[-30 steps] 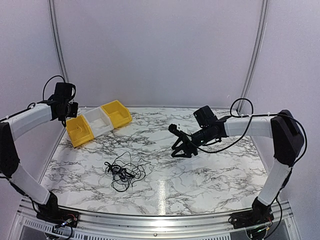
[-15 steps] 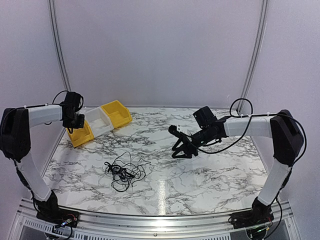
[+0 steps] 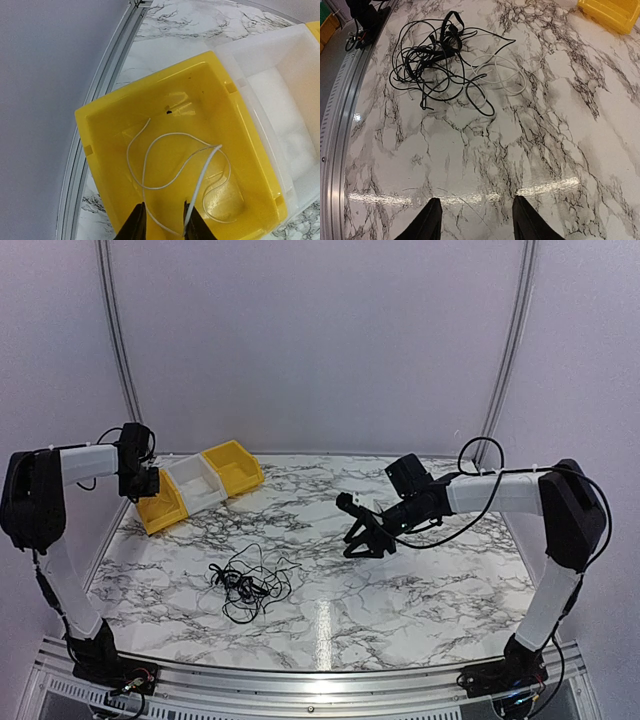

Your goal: Untangle the cables

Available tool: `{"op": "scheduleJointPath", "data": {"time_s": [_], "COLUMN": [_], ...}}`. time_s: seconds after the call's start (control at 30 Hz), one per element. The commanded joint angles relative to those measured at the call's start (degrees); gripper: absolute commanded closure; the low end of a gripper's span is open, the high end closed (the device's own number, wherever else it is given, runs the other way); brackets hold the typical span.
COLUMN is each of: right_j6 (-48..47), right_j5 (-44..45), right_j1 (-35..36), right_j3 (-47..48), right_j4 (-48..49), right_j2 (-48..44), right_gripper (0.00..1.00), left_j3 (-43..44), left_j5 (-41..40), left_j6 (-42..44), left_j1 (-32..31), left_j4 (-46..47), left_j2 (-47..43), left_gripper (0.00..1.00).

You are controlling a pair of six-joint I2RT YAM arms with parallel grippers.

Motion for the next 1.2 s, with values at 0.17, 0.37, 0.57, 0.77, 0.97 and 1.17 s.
{"op": "scheduleJointPath", "data": {"time_s": [0.17,0.37,0.57,0.77,0.97,1.17], "right_j6": [-1.4,-1.8,-2.2,-2.4,2.8,6.8], "right_j5": [0.2,0.3,1.0,1.7,3.4,6.3], "right_j1": [0.7,0.8,1.7,2.4,2.9,5.4], "right_j3": [2.5,2.5,2.6,2.8,4.9,9.2], "right_j4": [-1.3,-1.5,-1.8,-2.0,0.1,-0.7], "right_j2": [0.3,0.5,0.7,0.4,-0.9,2.0], "right_gripper": [0.51,0.51,0.52,0.52,0.52,0.5], "left_j3": [1.3,0.2,0.4,-0.5,-9.8,-18.1], "left_j5": [-2.8,-1.1,6.2,10.6,16.2,12.6], "left_j6": [-1.4,-0.3,-1.5,-1.2,4.3,10.9], "left_j1": [0.2,0.2,3.4,3.9,-5.0,-18.6], "left_j4": [-1.6,0.1,0.9,3.4,16.4,24.1], "left_j2": [-3.6,-4.9,-3.7,-6.0,-19.9,-31.8], "left_gripper": [0.65,0.8,1.0,0.99,0.87,0.43]}}
